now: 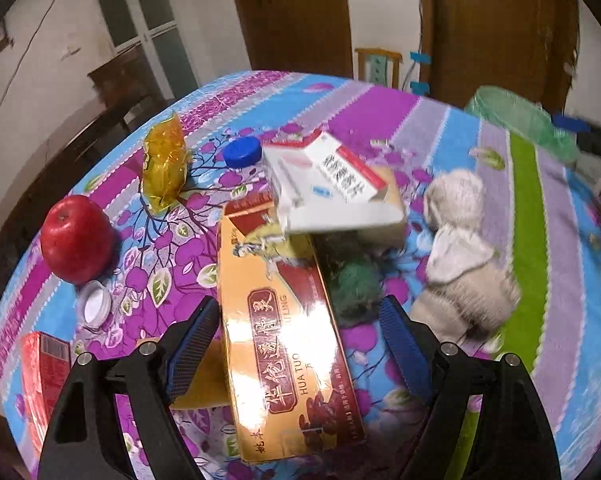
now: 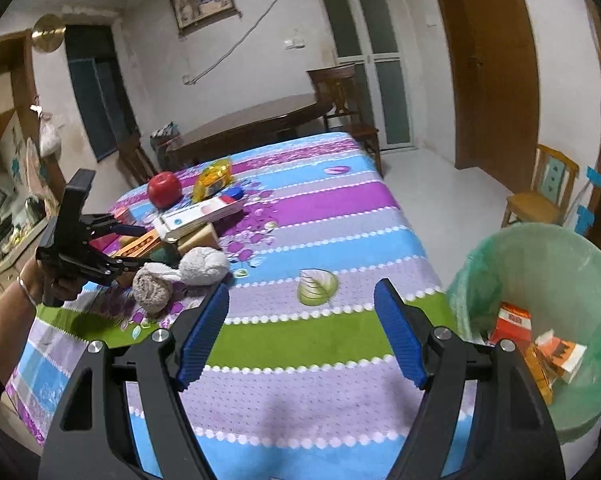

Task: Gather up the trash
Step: 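Grasp the orange medicine box with the left tool while the right tool grasps the white medicine box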

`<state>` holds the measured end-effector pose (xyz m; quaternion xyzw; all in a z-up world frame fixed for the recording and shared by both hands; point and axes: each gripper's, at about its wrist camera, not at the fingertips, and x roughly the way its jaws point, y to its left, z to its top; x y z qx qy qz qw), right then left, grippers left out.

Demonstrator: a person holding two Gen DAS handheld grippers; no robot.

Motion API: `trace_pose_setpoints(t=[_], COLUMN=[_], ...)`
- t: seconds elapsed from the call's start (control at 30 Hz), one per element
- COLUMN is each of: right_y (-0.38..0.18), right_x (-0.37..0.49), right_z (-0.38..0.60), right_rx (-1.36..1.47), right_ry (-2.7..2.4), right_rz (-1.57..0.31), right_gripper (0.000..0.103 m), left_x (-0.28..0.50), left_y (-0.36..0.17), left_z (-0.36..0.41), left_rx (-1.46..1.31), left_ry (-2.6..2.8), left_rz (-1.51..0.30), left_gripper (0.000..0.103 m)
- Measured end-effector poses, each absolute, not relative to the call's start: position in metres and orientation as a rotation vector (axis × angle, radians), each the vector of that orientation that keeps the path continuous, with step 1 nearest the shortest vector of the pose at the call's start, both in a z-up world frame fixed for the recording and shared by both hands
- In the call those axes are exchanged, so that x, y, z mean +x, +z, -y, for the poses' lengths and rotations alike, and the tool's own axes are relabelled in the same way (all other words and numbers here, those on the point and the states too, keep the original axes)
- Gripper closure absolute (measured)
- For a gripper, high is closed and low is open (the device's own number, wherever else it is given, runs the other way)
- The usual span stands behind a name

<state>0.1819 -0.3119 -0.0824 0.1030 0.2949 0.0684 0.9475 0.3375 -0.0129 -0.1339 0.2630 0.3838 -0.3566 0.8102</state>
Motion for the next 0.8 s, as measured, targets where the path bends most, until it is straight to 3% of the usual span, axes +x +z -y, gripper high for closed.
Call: trace_pose_setpoints(t=[0.07, 0.17, 0.27, 0.53, 0.7, 0.8], right_y=[-0.080, -0.074, -0.068, -0.064, -0.068, -0.074], right_x=[0.189, 0.199, 0.212, 0.269, 0.306, 0.337], right_z=[0.302, 0.286, 0.271, 0.247, 0.246, 0.237], right_rx=[0.199, 0.168, 0.152, 0.280, 0.384, 0.460], right_ry=[0.167, 0.206, 0.237, 0.313, 0.286, 0.289], right_rz=[-0.606, -0.605, -0.609, -0.690, -0.747, -0.836], right_gripper=[0.031, 0.031, 0.031, 0.030, 0.012, 0.011], left_x=[0.342, 0.337, 0.323, 0.227, 0.172, 0.167], left_y=[-0.141, -0.141, -0.135, -0.094, -0.087, -0.086], left_z=[0.011, 0.007, 0.001, -0.034, -0.054, -0.077], left_rx=[0.566, 0.567, 0.547, 0.387, 0.336, 0.257], left_ry=[-0.764, -0.743, -0.718, -0.813, -0.830, -0.753], left_rz=[-0.845, -0.833, -0.797, -0.637, -0.571, -0.553], left_gripper=[0.021, 0.037, 0.042, 0.042, 0.042, 0.042])
